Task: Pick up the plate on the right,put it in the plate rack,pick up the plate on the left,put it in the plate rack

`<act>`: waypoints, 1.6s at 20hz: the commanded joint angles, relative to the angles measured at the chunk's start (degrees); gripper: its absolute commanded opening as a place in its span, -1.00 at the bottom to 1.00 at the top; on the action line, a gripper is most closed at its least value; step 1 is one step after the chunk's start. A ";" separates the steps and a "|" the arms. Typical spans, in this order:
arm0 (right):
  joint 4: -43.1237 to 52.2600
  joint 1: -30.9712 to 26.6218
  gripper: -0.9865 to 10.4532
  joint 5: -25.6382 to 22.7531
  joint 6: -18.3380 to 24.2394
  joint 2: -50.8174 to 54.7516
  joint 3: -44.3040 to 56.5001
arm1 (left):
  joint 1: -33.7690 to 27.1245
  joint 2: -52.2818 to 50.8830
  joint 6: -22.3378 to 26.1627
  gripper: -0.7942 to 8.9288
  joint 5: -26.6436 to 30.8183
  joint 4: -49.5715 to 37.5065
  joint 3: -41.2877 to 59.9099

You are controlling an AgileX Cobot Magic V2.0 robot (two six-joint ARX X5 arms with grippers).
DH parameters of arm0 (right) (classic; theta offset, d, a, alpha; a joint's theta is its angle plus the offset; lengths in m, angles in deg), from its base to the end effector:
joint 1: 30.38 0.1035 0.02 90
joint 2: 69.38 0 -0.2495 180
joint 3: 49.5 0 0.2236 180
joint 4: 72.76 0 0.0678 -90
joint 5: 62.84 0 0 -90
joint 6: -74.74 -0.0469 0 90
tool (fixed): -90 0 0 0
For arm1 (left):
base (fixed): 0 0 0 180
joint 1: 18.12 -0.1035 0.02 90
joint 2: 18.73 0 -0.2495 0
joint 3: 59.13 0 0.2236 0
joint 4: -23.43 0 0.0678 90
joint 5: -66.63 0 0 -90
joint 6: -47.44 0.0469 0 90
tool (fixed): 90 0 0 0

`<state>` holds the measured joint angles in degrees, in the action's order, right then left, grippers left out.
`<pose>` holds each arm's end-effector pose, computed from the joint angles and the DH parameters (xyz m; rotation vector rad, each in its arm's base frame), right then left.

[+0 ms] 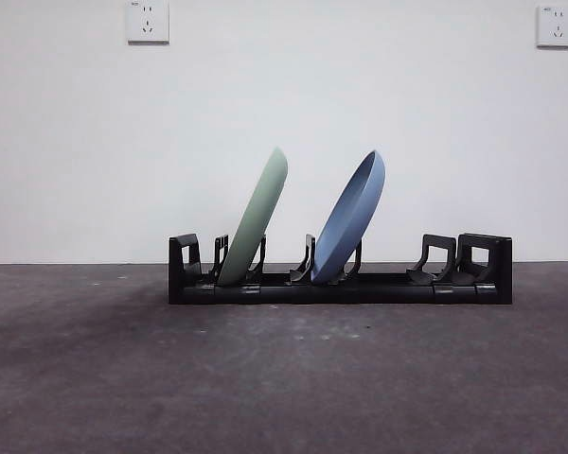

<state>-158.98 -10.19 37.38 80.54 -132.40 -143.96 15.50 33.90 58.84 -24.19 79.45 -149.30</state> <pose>0.1504 0.0642 0.3494 -0.1752 0.9381 0.5380 0.1284 -0.0862 0.4017 0.2838 0.2542 -0.6260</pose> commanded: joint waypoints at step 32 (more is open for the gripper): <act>16.87 0.04 -0.82 -0.70 -0.17 -0.61 0.42 | -30.71 -52.39 -3.72 -0.84 -7.17 -31.39 74.18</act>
<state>-142.37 -10.21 36.75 80.54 -132.91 -143.96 -14.99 -18.36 56.30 -31.27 48.39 -75.73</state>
